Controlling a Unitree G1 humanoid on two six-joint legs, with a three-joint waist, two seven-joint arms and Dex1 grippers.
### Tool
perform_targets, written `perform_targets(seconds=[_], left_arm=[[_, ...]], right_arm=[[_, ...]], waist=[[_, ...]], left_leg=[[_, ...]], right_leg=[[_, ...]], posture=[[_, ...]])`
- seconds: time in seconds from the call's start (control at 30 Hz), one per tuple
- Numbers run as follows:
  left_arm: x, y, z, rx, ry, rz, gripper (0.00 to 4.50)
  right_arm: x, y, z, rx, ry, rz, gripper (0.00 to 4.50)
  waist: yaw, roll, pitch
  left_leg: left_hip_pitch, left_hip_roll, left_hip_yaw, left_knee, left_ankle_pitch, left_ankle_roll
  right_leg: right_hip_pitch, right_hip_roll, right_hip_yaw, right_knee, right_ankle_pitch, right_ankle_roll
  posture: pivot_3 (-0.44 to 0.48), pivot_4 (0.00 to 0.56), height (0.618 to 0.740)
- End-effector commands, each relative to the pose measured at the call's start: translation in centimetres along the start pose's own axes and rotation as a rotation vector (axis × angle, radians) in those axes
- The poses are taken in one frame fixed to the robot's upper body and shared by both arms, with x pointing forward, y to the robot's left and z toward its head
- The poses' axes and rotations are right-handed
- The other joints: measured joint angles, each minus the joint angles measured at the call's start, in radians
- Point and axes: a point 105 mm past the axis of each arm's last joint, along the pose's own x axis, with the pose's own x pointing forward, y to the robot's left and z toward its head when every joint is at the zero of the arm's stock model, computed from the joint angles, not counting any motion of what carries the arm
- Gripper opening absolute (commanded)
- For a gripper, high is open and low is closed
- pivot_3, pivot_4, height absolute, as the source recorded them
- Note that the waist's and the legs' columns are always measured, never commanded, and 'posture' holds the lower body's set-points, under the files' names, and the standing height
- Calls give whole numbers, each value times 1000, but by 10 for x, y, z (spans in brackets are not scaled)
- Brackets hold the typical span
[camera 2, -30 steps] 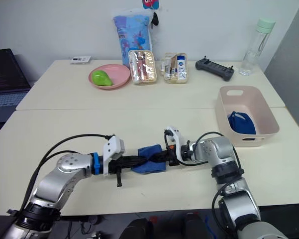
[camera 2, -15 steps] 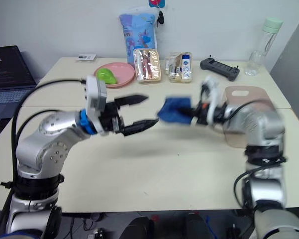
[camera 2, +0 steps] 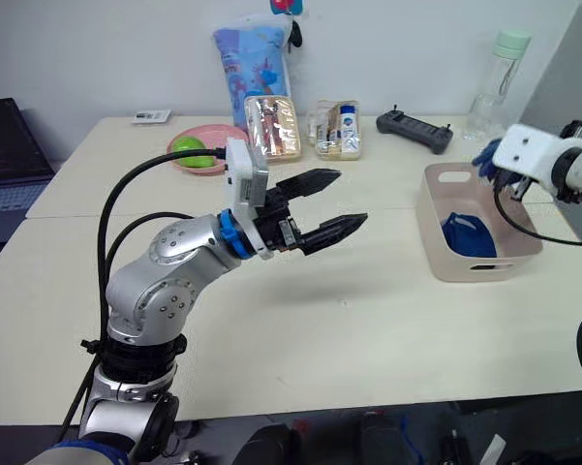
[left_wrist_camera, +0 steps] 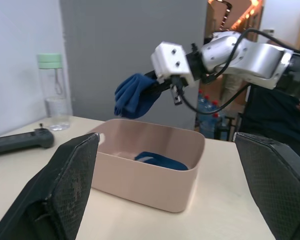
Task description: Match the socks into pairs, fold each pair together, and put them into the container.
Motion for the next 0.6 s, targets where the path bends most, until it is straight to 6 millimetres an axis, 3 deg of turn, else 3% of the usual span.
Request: perform_targets(seconds=[0.03, 0.37, 0.57, 0.6], left_arm=[[-1, -12, 11, 46, -35, -31, 4500], [-2, -20, 6, 31, -25, -32, 4500], [-3, -23, 8, 36, -12, -31, 4500], [-4, -23, 8, 36, -9, -30, 4500]], right_arm=[[0, 11, 6, -66, -41, 62, 113], [24, 57, 5, -118, -27, 174, 113], [23, 79, -2, -214, 6, 308, 113], [23, 80, -2, -207, 5, 320, 463]], waist=[[0, 0, 0], [14, 0, 0], [14, 0, 0], [13, 0, 0]], left_leg=[[0, 0, 0, -1, 2, -3], [0, 0, -2, 2, 2, -4], [0, 0, -3, 1, 2, -4], [0, 0, -3, 2, 2, -4]], right_leg=[[0, 0, 0, 0, 0, 0], [2, 0, -1, -1, 0, 0], [2, 0, -1, -1, 0, 0], [2, 0, -1, -1, 0, 0]], posture=[[0, 150, 740], [0, 150, 740], [0, 150, 740], [0, 150, 740]])
